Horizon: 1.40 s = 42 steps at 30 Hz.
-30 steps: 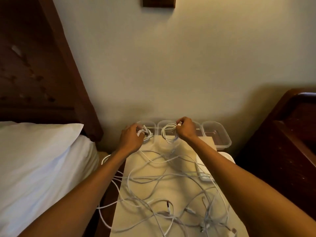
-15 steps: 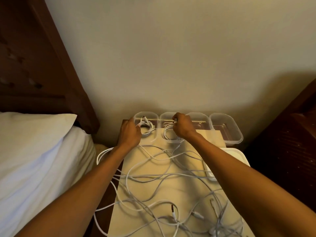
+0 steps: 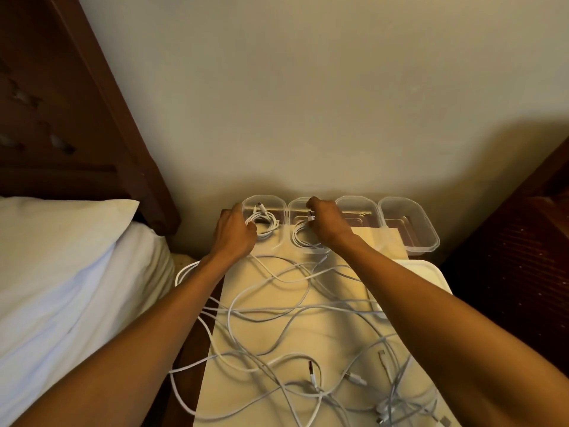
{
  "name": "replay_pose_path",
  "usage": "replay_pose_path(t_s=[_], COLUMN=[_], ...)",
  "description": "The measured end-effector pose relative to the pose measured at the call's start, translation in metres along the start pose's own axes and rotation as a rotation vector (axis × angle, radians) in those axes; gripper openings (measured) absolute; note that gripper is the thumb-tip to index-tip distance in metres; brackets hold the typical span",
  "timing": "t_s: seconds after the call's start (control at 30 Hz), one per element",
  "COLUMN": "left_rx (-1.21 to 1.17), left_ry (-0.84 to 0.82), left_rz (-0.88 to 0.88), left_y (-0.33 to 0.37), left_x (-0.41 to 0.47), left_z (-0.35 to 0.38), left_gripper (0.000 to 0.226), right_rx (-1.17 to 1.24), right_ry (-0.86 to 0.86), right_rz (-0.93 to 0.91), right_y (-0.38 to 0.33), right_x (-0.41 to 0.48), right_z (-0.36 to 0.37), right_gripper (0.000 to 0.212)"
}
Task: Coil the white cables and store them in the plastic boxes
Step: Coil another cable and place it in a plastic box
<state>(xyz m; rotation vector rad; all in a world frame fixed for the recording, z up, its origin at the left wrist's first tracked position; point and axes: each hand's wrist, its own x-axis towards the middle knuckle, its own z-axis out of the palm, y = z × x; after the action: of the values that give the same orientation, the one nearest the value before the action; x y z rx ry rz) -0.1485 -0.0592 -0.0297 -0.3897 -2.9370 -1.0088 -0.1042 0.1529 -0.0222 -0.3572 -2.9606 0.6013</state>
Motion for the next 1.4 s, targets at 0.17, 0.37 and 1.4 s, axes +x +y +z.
replay_pose_path(t_s=[0.17,0.37,1.4], left_rx=[-0.031,0.033,-0.038], left_ry=[0.166,-0.002,0.395], left_rz=[0.23,0.529,0.722], left_y=[0.012,0.014,0.221], left_x=[-0.029,-0.08,-0.139], left_z=[-0.014,-0.019,-0.257], left_gripper=[0.042,0.016,0.015], right_rx=[0.117,0.206,0.505], right_ry=[0.131,-0.092,-0.158], right_rz=[-0.109,-0.357,-0.217], right_y=[-0.009,-0.013,-0.075], right_x=[-0.026,-0.076,-0.2], right_z=[-0.016,-0.035,-0.258], right_gripper=[0.037,0.008,0.029])
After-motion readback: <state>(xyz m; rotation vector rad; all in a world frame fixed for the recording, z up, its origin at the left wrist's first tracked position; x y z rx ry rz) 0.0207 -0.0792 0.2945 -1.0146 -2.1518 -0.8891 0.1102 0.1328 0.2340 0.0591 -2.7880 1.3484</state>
